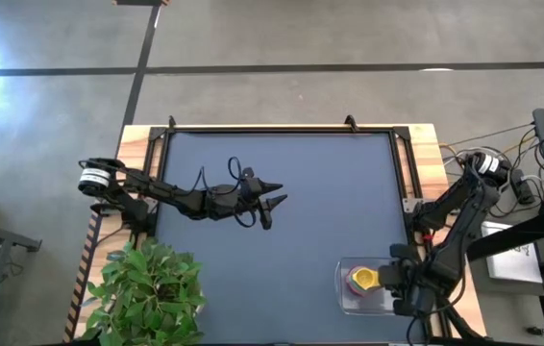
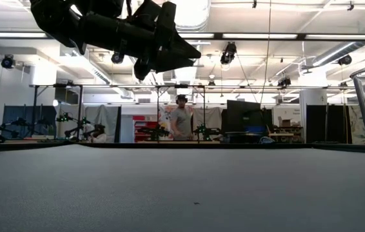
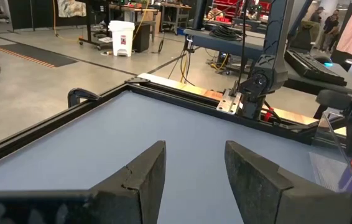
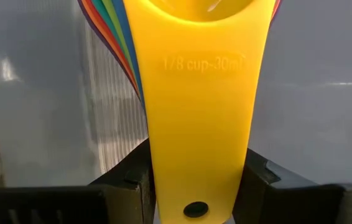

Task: Nest measuring cups in basket
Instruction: Put the colorful nest measuring cups into the transparent bin

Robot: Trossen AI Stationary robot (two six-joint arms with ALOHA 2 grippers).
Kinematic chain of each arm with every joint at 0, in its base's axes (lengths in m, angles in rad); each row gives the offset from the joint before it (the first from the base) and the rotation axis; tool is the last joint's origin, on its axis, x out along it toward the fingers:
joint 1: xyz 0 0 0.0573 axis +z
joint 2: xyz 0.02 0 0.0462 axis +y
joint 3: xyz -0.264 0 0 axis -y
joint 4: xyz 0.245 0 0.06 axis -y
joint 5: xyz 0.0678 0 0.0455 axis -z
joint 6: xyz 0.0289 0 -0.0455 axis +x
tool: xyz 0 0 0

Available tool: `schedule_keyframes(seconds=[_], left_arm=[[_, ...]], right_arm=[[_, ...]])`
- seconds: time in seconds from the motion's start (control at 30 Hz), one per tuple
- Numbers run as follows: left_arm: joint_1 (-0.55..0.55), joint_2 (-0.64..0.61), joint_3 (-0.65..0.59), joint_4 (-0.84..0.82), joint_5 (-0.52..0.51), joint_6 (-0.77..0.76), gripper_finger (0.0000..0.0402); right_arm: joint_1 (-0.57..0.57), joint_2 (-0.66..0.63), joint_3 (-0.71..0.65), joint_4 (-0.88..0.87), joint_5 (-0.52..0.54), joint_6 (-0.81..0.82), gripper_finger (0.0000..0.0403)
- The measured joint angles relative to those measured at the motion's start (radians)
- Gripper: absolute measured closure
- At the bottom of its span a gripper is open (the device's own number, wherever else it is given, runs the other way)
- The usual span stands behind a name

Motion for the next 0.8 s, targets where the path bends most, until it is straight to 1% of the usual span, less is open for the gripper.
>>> schedule_keyframes(seconds=[0.17,0.33,0.5,0.63,0.8], left_arm=[[0.0,0.0,0.0,0.0,0.0,0.0,0.0254],[0.0,0.0,0.0,0.0,0.0,0.0,0.0254],[0.0,0.0,0.0,0.0,0.0,0.0,0.0254],[0.0,0.0,0.0,0.0,0.0,0.0,0.0254],[0.0,0.0,0.0,0.0,0.0,0.0,0.0254]], right_arm=[[-0.018,0.001,-0.047,0.065,-0.012,-0.015,0.0271],[-0.025,0.001,-0.049,0.063,-0.027,-0.024,0.0271],[-0.025,0.001,-0.049,0.063,-0.027,-0.002,0.0253],[-0.024,0.0,-0.049,0.064,-0.032,-0.001,0.0249],[-0.024,-0.001,-0.034,0.063,-0.07,0.022,0.0245]])
